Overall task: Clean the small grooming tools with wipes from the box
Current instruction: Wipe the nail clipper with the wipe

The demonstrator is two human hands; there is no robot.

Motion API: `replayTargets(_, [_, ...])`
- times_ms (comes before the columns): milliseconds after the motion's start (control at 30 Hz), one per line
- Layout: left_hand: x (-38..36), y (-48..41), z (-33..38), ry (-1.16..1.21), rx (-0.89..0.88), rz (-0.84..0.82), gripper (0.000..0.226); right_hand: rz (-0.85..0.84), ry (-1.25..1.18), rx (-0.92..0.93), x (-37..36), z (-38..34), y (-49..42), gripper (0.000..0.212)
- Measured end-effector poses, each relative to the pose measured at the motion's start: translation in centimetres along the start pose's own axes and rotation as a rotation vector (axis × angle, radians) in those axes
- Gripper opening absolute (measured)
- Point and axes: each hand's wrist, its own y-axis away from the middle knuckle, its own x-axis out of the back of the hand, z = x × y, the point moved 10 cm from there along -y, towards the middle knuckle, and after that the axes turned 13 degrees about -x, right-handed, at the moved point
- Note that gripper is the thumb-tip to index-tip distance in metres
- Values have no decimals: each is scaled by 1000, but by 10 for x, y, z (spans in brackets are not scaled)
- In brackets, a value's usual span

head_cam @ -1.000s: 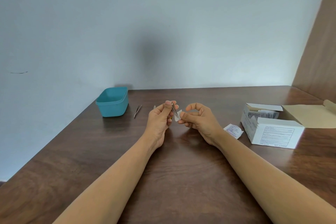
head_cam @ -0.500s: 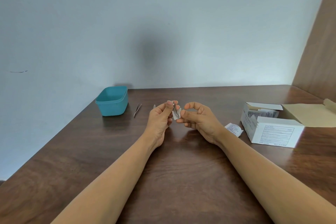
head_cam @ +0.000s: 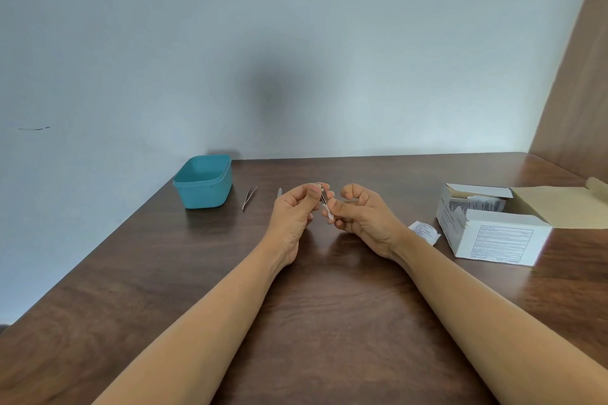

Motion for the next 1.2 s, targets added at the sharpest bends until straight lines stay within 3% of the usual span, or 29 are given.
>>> replayTargets(600, [-7, 1, 4, -150, -77, -56, 16, 33, -141, 12, 10, 0, -3, 31])
replayTargets(867, [-11, 4, -8, -262, -18, -95, 17, 116, -261, 76, 27, -2, -8, 30])
replayTargets(1000, [-24, 8, -9, -273, 3, -200, 16, 86, -308, 83, 22, 0, -11, 27])
replayTargets(1200, [-24, 7, -6, -208, 43, -193, 13, 44, -367, 62, 20, 3, -14, 29])
